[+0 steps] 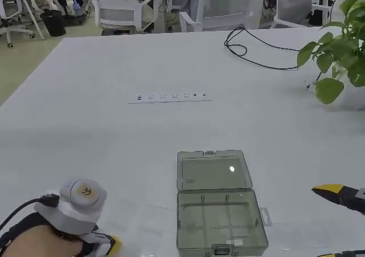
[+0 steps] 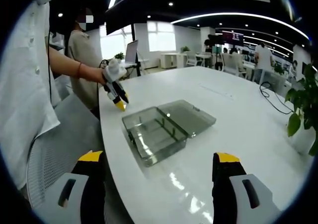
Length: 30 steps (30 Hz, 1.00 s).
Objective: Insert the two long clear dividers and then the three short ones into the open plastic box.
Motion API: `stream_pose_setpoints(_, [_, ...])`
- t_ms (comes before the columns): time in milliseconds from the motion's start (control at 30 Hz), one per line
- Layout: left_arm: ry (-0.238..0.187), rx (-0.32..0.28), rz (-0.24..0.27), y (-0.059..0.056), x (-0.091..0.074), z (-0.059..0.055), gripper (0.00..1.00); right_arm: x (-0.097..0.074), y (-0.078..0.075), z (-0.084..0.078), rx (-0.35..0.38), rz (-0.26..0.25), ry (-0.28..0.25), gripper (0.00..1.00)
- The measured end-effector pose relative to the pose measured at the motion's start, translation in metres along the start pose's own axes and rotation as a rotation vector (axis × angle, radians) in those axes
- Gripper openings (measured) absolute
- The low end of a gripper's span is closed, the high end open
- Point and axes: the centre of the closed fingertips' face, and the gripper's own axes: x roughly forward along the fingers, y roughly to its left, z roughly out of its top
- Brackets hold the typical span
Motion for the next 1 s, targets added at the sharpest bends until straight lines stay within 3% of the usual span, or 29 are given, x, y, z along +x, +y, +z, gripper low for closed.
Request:
stream_pose_setpoints(567, [0.083, 0.005, -0.027, 0.005, -0.001, -0.0024, 0.31, -0.0025, 0.0009, -0.0028, 0.01, -0.011, -0.003, 0.89])
stream_pose_setpoints(1000, [0.082, -0.002, -0.045, 0.003, -0.0016, -0.0021, 0.31, -0.0011, 0.0023, -0.0042, 0.011, -0.008, -0.003, 0.89])
